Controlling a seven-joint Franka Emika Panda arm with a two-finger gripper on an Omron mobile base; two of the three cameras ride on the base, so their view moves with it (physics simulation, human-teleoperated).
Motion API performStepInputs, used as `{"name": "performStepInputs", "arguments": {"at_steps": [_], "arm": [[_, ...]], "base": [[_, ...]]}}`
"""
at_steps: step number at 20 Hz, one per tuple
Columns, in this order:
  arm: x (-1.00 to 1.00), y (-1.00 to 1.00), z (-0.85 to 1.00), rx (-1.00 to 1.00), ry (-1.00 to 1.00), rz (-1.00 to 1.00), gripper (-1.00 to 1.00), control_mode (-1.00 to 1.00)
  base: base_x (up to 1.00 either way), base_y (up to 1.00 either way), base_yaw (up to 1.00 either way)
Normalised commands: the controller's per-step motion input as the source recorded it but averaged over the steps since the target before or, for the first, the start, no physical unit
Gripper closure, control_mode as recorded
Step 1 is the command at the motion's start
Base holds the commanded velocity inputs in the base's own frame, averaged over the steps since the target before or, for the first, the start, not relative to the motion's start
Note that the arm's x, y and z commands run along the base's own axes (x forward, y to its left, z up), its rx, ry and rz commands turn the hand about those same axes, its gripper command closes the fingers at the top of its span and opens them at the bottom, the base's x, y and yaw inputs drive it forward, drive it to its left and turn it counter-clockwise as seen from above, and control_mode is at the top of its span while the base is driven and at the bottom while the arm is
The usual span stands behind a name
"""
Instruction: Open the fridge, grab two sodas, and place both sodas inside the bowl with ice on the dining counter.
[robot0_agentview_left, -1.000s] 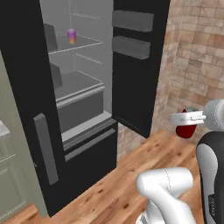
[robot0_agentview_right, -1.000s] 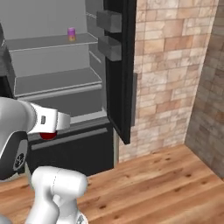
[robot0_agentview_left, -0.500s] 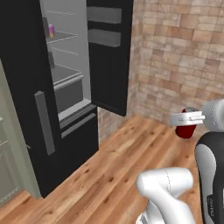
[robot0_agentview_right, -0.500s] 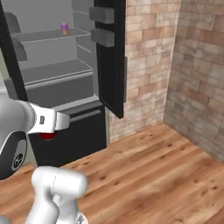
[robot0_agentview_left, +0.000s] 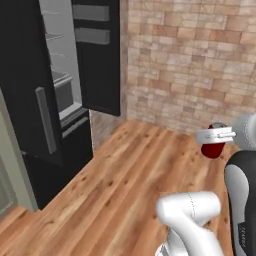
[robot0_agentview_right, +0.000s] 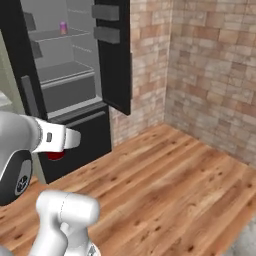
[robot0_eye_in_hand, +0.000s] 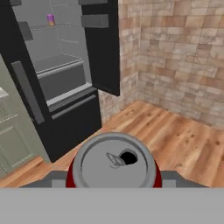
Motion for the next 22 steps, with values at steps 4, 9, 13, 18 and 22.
{"name": "performStepInputs", "arguments": {"at_steps": [4, 9, 13, 18, 22], "arm": [[0.00, 0.00, 0.00, 0.00, 0.00, 0.00, 1.00, 1.00], [0.00, 0.00, 0.00, 0.00, 0.00, 0.00, 1.00, 1.00], [0.00, 0.00, 0.00, 0.00, 0.00, 0.00, 1.00, 1.00], [0.00, 0.00, 0.00, 0.00, 0.00, 0.00, 1.00, 1.00], [0.00, 0.00, 0.00, 0.00, 0.00, 0.00, 1.00, 1.00]], "base": [[-1.00, 0.27, -0.34], [-1.00, 0.16, -0.35], [-1.00, 0.08, -0.36], [-1.00, 0.02, -0.33], [-1.00, -0.06, -0.27]]}}
